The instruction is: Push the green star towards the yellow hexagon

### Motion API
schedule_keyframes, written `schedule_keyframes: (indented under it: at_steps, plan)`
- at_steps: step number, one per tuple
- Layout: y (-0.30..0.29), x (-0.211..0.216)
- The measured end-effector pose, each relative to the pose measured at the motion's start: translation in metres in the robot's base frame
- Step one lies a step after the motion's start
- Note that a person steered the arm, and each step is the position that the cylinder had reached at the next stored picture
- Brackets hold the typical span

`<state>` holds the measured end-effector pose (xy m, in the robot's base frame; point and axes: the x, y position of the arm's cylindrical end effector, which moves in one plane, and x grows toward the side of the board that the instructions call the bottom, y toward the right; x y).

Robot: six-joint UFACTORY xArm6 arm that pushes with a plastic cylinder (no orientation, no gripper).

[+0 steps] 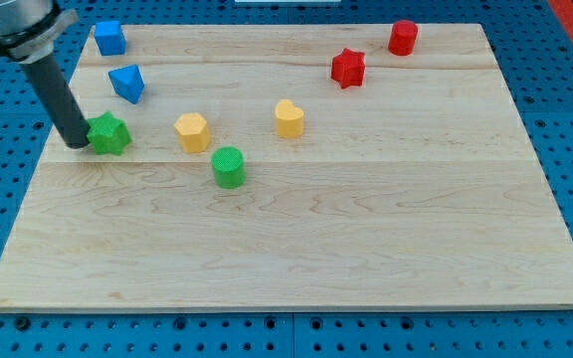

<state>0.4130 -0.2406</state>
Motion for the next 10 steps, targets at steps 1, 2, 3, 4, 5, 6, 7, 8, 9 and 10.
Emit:
schedule_keyframes:
  at_steps: [1, 2, 3, 4, 5, 6, 7, 8, 9, 10]
  plan:
    - [0.007, 0.017]
    - [0.015, 0.028]
    - [0.021, 0.025]
    - [0.021, 0.014]
    - [0.021, 0.004]
    - [0.025, -0.001]
    - [0.028, -0.011]
    - [0.028, -0.03]
    - [0.033, -0.035]
    - [0.043, -0.038]
